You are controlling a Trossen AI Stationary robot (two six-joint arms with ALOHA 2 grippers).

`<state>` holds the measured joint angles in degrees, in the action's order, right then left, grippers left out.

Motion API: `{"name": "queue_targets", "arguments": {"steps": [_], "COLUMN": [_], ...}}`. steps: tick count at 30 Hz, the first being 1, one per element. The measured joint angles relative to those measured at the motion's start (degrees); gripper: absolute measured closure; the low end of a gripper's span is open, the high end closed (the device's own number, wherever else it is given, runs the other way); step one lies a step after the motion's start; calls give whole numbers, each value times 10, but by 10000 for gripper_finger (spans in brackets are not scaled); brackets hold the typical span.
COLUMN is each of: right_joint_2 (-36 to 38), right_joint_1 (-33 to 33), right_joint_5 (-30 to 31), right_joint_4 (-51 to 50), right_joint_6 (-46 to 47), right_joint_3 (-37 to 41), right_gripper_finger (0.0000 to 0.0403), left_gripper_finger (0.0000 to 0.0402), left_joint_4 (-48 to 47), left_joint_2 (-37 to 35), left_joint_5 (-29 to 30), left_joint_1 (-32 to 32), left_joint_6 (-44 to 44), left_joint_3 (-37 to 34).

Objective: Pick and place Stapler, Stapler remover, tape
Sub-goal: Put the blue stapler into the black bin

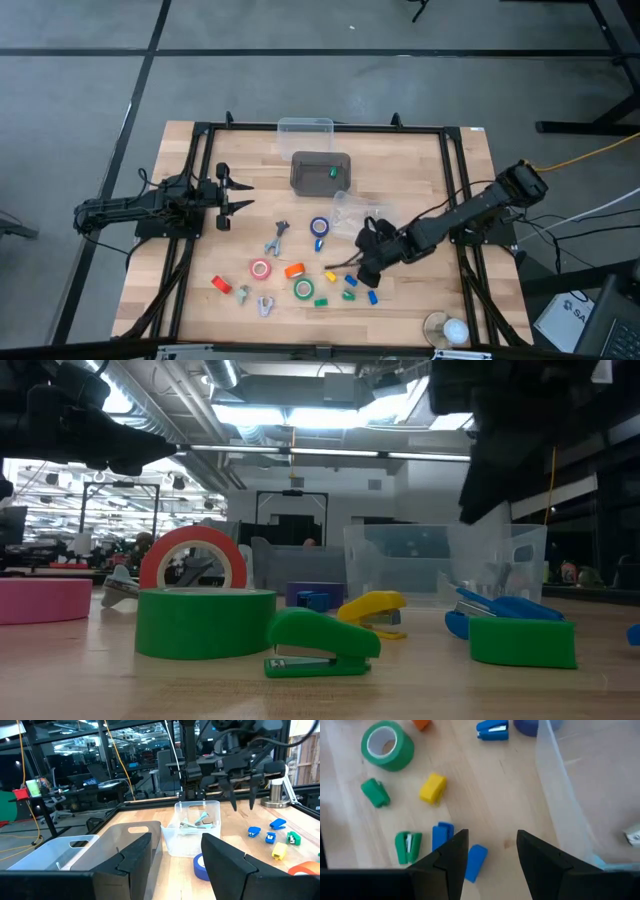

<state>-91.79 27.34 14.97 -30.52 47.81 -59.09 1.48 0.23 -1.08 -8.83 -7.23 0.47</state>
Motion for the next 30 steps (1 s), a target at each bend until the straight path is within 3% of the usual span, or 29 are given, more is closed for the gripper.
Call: {"name": "queue_targets", "arguments": {"steps": [13, 30], "right_joint_2": [-37, -103], "right_joint_1": [56, 59], "right_joint_5": [20, 15], "right_joint_4": [-8, 10], "right_joint_6": [64, 92], "right_joint_3": [-8, -8], "right_gripper_finger": [231, 229], "left_gripper_finger": [233, 233], "left_joint_4": [0, 0], "left_joint_2": [0, 0], "left_joint_5": [0, 0], "left_joint_1": [0, 0], "left_joint_6": [0, 0], "left_joint_3": [0, 0]}}
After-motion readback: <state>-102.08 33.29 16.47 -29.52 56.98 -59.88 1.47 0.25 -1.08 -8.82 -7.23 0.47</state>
